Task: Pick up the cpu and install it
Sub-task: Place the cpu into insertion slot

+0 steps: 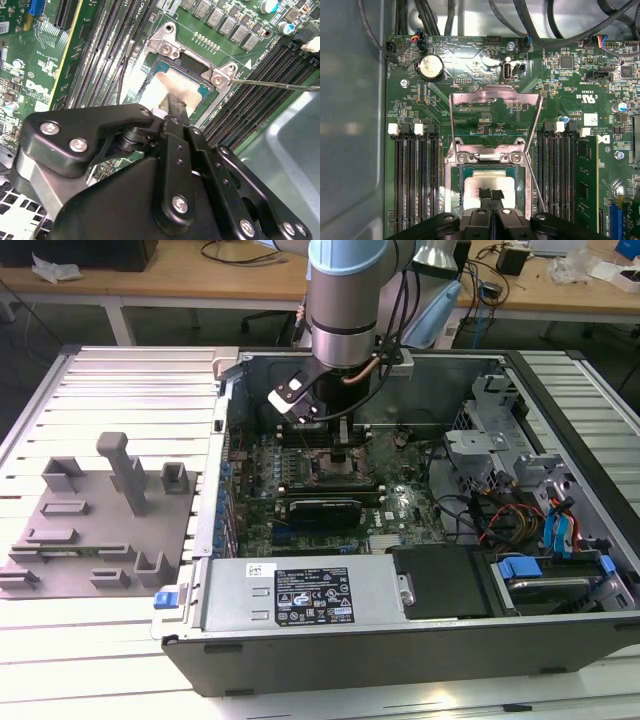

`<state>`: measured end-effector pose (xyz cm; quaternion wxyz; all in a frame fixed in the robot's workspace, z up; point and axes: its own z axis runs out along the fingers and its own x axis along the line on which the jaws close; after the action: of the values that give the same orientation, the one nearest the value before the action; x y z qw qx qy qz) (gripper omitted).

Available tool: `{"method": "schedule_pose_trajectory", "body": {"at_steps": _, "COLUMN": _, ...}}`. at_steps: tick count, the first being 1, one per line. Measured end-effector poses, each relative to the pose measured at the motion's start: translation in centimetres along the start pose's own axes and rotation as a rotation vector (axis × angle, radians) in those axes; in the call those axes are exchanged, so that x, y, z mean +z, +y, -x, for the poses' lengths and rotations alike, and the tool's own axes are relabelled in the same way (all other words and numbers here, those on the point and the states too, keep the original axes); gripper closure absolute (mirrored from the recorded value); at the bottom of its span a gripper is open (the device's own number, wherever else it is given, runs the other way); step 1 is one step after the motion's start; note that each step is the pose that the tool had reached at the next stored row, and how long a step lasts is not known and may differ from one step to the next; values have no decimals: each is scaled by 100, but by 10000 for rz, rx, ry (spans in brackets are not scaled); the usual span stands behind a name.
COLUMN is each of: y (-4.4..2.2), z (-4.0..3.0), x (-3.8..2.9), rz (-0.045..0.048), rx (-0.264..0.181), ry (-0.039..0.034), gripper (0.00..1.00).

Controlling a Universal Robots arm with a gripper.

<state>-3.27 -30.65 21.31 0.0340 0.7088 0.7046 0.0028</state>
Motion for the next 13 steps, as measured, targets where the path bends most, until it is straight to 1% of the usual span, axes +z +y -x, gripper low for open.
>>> {"method": "schedule_pose_trajectory", "body": {"at_steps": 5, "y": 0, "z": 0, "x": 0, "rz": 0, "rx": 0, "ry": -5, "gripper": 89}}
{"method": "schedule_pose_trajectory", "body": {"at_steps": 8, "y": -3, "z": -1, "x": 30, "rz": 0, "rx": 2, "ry": 15, "gripper": 89}}
{"method": "schedule_pose_trajectory", "body": {"at_steps": 10, "y": -4, "z": -3, "x": 61, "rz": 0, "rx": 2, "ry": 35, "gripper": 89}}
{"method": "schedule_pose_trajectory", "body": {"at_steps": 13, "y": -5, "z": -4, "x": 76, "rz": -1, "rx": 4, "ry": 61, "gripper": 89}}
